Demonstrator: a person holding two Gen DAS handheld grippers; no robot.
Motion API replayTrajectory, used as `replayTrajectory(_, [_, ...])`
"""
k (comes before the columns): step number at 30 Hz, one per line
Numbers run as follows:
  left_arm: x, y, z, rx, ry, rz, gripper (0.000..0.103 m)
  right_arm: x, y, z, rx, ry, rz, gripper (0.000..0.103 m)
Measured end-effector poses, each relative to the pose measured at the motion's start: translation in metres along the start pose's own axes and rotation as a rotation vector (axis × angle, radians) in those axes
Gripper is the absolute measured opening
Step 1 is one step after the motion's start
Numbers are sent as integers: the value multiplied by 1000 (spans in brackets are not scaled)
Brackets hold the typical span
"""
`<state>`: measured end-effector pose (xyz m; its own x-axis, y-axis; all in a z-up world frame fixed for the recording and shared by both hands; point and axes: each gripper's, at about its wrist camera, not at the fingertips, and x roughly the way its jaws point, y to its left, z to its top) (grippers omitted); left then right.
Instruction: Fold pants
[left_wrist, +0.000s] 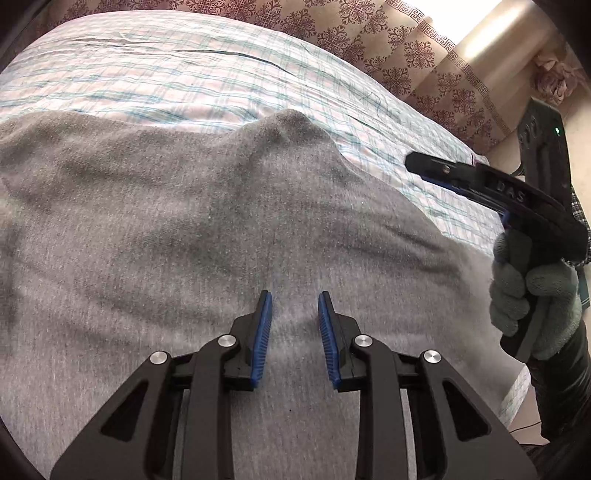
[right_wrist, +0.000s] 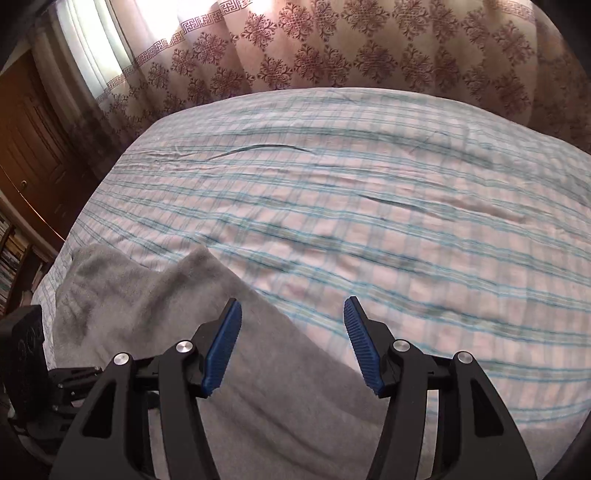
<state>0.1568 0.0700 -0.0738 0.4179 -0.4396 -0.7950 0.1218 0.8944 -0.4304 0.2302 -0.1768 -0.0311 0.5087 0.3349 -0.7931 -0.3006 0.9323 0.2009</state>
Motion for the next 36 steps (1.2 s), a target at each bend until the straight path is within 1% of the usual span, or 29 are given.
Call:
replayTrajectory(4, [-9, -4, -13, 16, 20, 13, 26, -34, -11, -44, 11, 4, -48, 58])
replayTrajectory(7, [-15, -10, -23, 39, 34, 26, 28, -51, -8, -77, 6, 22, -48, 58])
replayTrajectory(10, [-22, -19, -35, 78, 43, 40, 33, -58, 9, -113, -58, 72, -45, 58])
replayTrajectory(13, [-27, -28, -48, 128, 41, 84, 34, -55, 22, -148, -105, 141, -54, 58])
replayTrajectory(14, [-28, -31, -51, 142, 38, 100, 34, -54, 23, -157, -106, 149, -65, 58])
replayTrajectory(15, [-29, -34, -53, 155, 38, 115, 34, -56, 23, -163, -98, 136, -72, 59])
replayTrajectory(17, [-32, -40, -55, 171, 37, 137, 37, -63, 20, -166, -73, 119, -70, 59])
replayTrajectory(19, [-35, -50, -54, 174, 50, 123, 38, -74, 13, -166, -23, 90, -61, 59])
replayTrajectory(21, [-38, -65, -55, 199, 33, 108, 39, -85, 0, -168, 40, 61, -57, 59])
replayTrajectory(22, [-39, -76, -56, 225, 25, 103, 39, -92, -7, -170, 69, 43, -64, 59])
replayTrajectory(24, [-39, -96, -57, 265, 17, 83, 46, -110, -25, -175, 135, 4, -90, 59])
replayTrajectory(25, [-37, -106, -57, 279, 15, 68, 46, -120, -37, -179, 172, -15, -107, 59])
replayTrajectory(27, [-32, -126, -59, 312, 21, 48, 48, -141, -64, -188, 251, -52, -150, 59])
replayTrajectory(30, [-23, -152, -63, 364, 38, 33, 49, -177, -112, -210, 386, -108, -236, 59])
replayTrajectory(33, [-16, -172, -67, 396, 57, 18, 53, -218, -166, -242, 555, -168, -332, 59])
replayTrajectory(36, [-12, -188, -67, 424, 65, 19, 55, -256, -215, -274, 729, -223, -412, 59])
